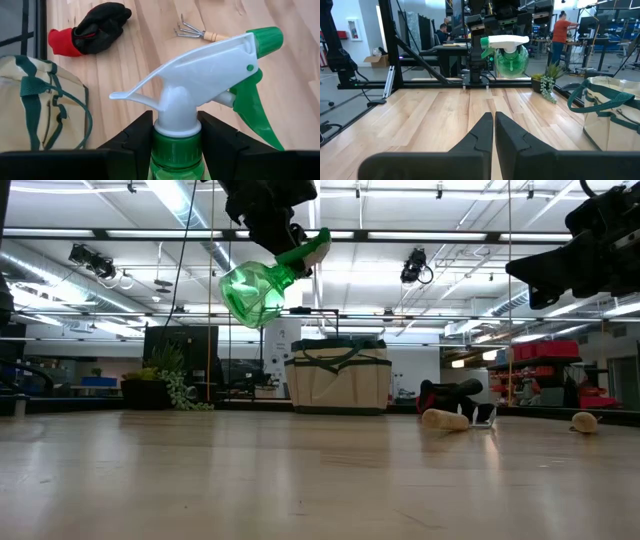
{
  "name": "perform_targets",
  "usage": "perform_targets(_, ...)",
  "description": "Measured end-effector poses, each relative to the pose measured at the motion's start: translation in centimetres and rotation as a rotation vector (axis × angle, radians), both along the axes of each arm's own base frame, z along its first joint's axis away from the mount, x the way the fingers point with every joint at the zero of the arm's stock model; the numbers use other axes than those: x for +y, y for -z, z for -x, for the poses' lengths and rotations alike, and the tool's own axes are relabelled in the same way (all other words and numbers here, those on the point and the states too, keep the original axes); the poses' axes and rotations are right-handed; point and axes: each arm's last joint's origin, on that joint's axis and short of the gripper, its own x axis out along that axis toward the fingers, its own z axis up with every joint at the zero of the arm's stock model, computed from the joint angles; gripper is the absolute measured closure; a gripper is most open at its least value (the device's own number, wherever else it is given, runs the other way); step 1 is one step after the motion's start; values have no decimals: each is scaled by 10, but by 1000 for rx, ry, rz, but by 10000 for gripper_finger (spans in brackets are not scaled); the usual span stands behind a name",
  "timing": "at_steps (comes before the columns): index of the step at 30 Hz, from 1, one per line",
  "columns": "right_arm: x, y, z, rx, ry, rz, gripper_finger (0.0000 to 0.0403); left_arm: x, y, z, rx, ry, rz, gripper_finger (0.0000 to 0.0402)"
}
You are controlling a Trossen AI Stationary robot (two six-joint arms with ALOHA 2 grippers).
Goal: Pick & Place Garden tools in Gardening bag
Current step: Put the green spray bottle into the white gardening bag
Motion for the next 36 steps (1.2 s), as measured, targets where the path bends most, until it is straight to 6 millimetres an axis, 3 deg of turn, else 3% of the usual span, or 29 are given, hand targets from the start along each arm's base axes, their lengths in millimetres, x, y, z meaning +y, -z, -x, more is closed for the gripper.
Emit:
perform_targets(20, 0, 0, 0, 0, 0, 0, 380, -1, -4, 1, 7, -106, 77, 254)
perform_targets(28, 0, 0, 0, 0, 0, 0, 380, 0, -27, -9, -13, -110, 57, 254)
perform_targets(36, 0, 0, 0, 0, 0, 0, 380, 5, -29, -28, 68, -98, 50, 253)
